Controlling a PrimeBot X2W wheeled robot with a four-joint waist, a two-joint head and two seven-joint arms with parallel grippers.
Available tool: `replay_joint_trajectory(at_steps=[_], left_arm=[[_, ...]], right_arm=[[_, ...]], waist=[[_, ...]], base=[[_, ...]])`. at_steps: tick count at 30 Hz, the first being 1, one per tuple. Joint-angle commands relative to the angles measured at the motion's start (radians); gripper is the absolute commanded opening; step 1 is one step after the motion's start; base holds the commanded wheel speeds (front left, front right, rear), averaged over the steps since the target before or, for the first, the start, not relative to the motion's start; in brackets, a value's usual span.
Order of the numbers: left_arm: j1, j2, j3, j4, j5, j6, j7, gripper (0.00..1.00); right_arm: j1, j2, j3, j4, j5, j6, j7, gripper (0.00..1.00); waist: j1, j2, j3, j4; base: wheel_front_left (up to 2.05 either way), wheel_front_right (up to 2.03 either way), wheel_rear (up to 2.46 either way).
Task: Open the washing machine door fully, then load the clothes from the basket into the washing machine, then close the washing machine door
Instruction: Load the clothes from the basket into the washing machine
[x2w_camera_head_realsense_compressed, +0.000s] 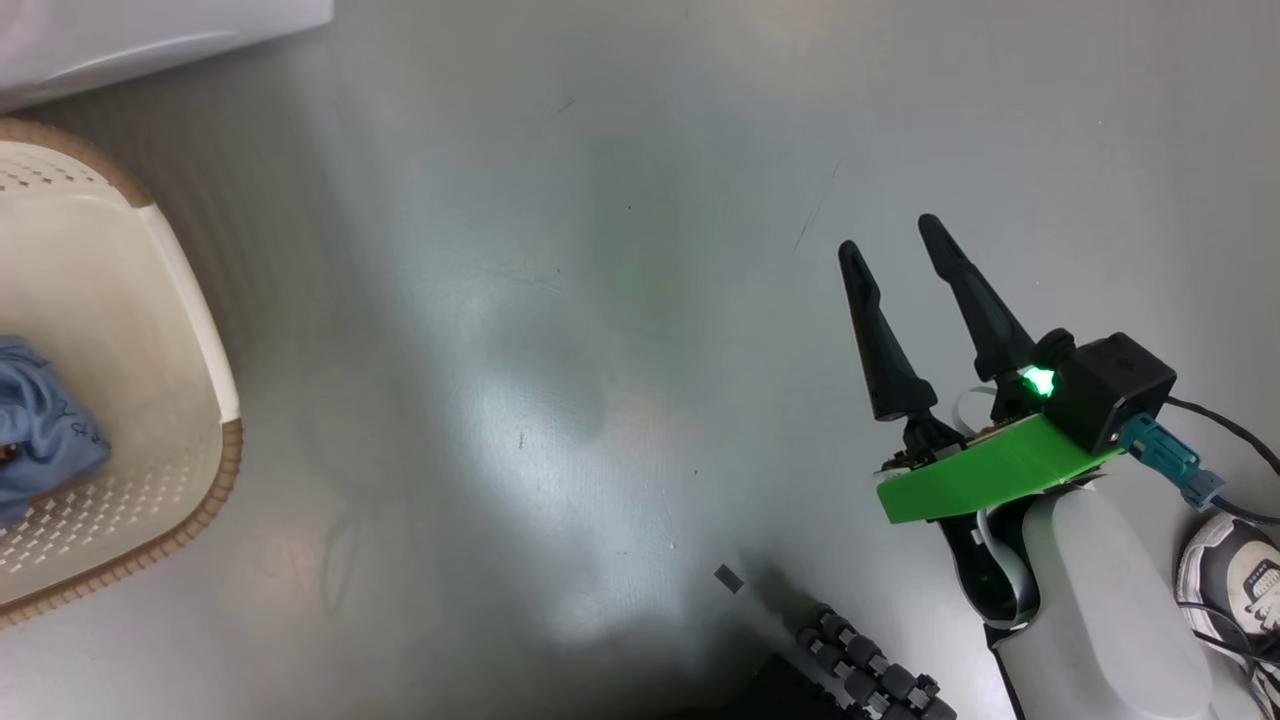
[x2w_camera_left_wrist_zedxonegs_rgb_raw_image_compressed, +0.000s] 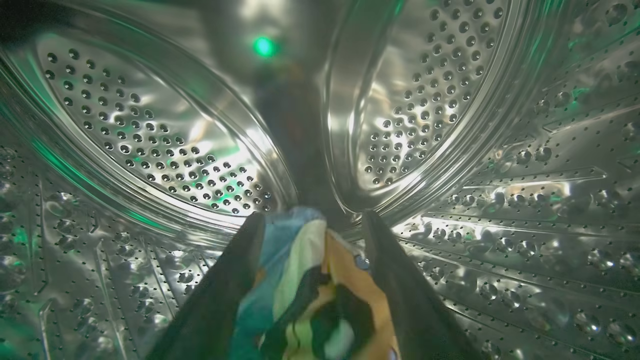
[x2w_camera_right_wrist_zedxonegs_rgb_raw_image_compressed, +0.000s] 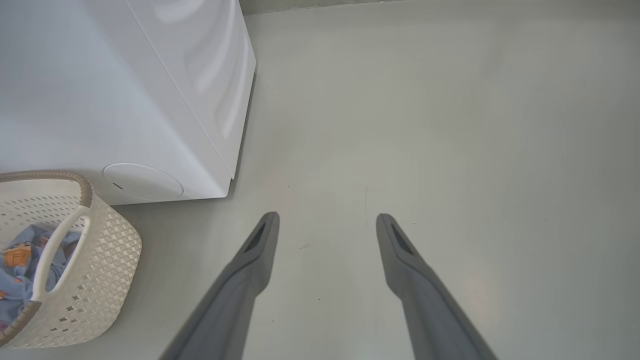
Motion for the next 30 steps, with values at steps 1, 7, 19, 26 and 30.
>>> replay_joint_trajectory(at_steps=[1, 7, 19, 26, 30], left_arm=[[-0.013, 0.04, -0.006, -0.018, 0.005, -0.002, -0.005, 1.0], [0.019, 0.03, -0.018, -0.008, -0.018, -0.002, -0.005, 1.0], [0.234, -0.006, -0.042, -0.044, -0.116, -0.002, -0.005, 1.0], [0.418, -0.032, -0.041, -0.111, -0.172, -0.002, -0.005, 1.0], [0.545, -0.047, -0.031, -0.171, -0.188, -0.002, -0.005, 1.0]], right_arm=[[0.023, -0.001, 0.015, -0.015, 0.008, 0.002, -0.012, 1.0], [0.022, -0.001, 0.006, -0.012, -0.001, 0.002, -0.012, 1.0], [0.028, -0.001, -0.028, -0.007, -0.057, 0.002, -0.012, 1.0], [0.047, -0.001, -0.055, 0.002, -0.1, 0.002, -0.012, 1.0], [0.065, -0.001, -0.07, 0.012, -0.117, 0.002, -0.012, 1.0]], waist=[[0.0, -0.0001, -0.003, 0.002], [0.0, -0.0001, -0.03, 0.014], [0.0, -0.0001, -0.133, 0.085], [0.0, -0.0001, -0.23, 0.138], [0.0, -0.0001, -0.3, 0.168]], base=[[0.0, 0.0, 0.0], [0.0, 0.0, 0.0], [0.0, 0.0, 0.0], [0.0, 0.0, 0.0], [0.0, 0.0, 0.0]])
